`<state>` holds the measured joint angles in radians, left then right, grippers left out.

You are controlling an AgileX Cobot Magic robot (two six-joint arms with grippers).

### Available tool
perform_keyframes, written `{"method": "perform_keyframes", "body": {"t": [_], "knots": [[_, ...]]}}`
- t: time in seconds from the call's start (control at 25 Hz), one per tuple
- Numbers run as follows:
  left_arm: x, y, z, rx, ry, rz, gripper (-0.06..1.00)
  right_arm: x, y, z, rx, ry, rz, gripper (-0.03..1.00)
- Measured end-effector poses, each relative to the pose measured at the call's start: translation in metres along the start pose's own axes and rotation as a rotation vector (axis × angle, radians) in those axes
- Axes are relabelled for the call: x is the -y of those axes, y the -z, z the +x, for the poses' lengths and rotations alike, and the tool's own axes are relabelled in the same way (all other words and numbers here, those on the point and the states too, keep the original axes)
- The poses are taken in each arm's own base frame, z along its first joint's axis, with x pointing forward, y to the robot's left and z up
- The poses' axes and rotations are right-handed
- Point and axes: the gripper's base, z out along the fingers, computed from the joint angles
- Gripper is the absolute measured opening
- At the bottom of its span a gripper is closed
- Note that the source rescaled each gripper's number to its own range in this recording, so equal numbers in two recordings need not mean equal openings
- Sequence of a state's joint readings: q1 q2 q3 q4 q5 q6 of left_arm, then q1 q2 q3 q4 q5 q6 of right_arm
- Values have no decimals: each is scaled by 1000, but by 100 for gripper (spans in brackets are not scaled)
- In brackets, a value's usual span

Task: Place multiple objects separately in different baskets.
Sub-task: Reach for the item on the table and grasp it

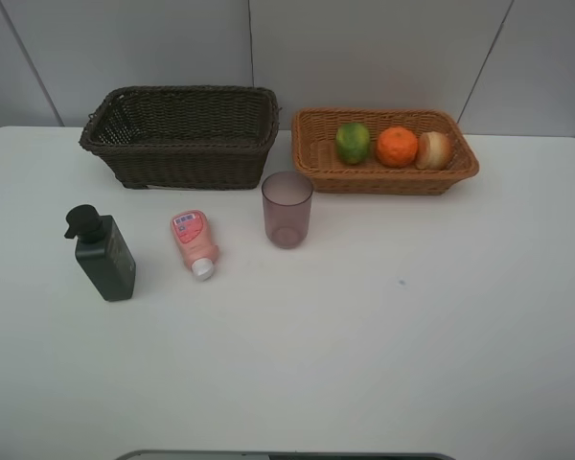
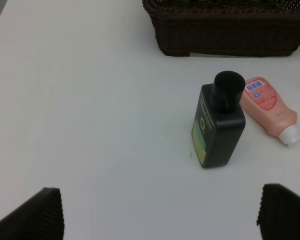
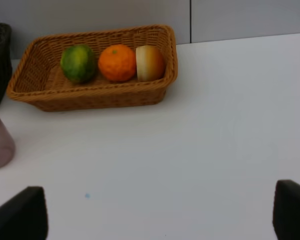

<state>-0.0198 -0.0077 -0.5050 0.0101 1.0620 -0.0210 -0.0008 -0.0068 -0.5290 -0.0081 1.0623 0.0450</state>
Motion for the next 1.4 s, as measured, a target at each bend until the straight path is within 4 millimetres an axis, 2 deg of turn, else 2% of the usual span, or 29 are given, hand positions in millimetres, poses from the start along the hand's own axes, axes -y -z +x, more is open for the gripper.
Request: {"method": "perform_keyframes", "body": {"t": [1.4], "knots": [[0, 0, 0, 0, 0, 0, 100, 0, 0, 0, 0, -1, 2, 100]]}}
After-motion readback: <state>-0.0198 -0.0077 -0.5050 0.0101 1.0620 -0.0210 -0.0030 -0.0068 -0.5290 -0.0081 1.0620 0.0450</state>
